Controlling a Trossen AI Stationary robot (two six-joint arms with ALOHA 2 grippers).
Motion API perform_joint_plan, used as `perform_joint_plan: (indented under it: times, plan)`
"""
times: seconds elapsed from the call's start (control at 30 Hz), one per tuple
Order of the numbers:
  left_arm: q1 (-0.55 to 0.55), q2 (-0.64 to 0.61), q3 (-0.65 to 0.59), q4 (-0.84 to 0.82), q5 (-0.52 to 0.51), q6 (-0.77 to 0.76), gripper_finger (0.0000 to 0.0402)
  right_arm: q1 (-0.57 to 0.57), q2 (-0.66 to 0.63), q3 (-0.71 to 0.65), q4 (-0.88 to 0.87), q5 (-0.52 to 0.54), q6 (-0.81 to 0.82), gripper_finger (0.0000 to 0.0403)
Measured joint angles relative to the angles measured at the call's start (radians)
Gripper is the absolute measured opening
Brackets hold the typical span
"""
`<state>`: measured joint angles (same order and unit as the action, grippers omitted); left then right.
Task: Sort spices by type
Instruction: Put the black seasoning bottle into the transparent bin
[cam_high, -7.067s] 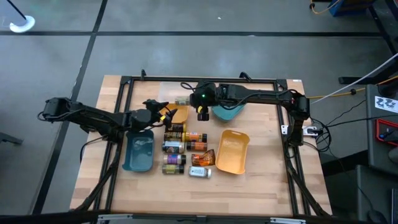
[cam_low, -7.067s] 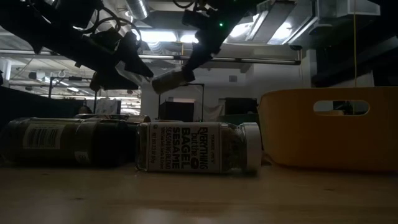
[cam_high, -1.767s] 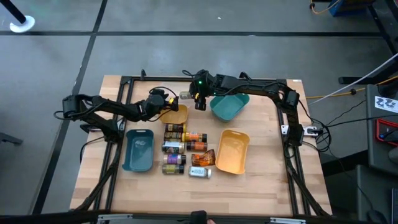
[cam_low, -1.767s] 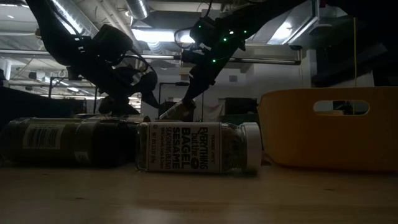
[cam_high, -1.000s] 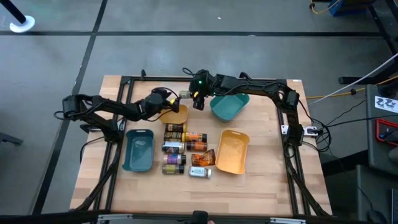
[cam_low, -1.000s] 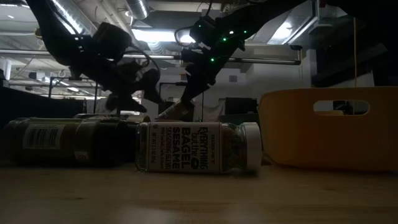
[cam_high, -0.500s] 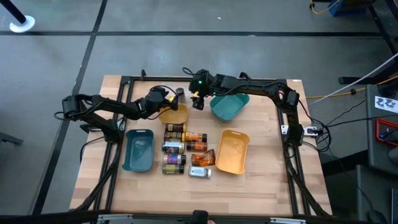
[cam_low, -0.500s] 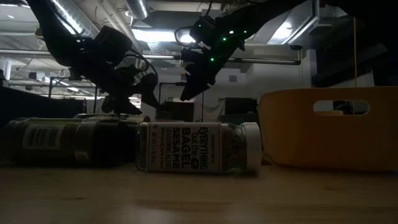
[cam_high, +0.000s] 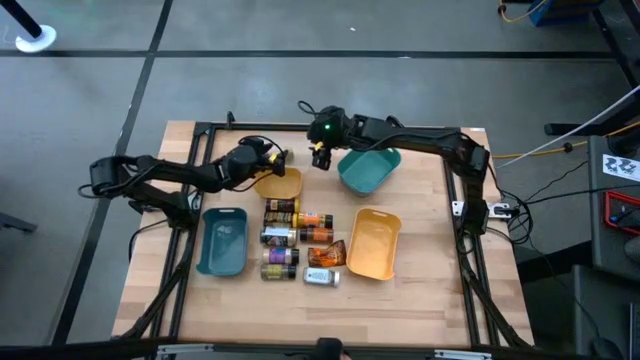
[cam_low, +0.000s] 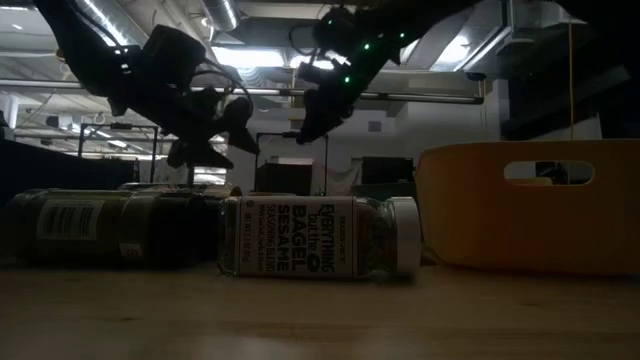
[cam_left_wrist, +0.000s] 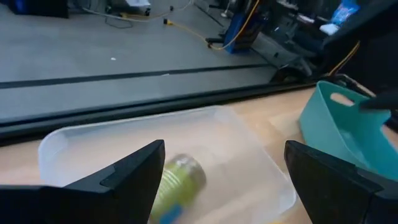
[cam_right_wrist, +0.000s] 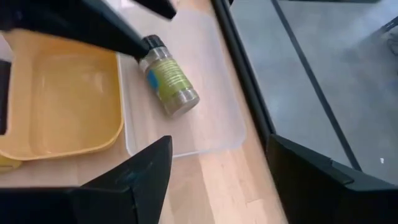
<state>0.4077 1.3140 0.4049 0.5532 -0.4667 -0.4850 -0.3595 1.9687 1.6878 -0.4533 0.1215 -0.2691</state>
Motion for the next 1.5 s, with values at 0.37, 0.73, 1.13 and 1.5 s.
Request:
perform_joint_plan:
  times: [0.37, 0.73, 1.13, 1.5]
  plan:
    - [-0.075, -0.055, -0.001, 0.015, 0.126, 0.069, 0.0320, 0.002, -0.149, 0.000, -0.163, -0.001, 0.014, 0.0260]
    - [-0.291, -0.213, -0.001, -0.007, 0.244, 0.258, 0.0320, 0.085, -0.234, 0.000, -0.345, -0.249, 0.134, 0.0260]
    - [-0.451, -0.235, -0.001, -0.112, 0.243, 0.246, 0.0320, 0.311, -0.183, -0.163, -0.223, -0.181, 0.138, 0.0260]
    - [-0.507, -0.234, -0.002, -0.164, 0.243, 0.223, 0.0320, 0.332, -0.008, -0.202, -0.160, -0.214, 0.216, 0.0259]
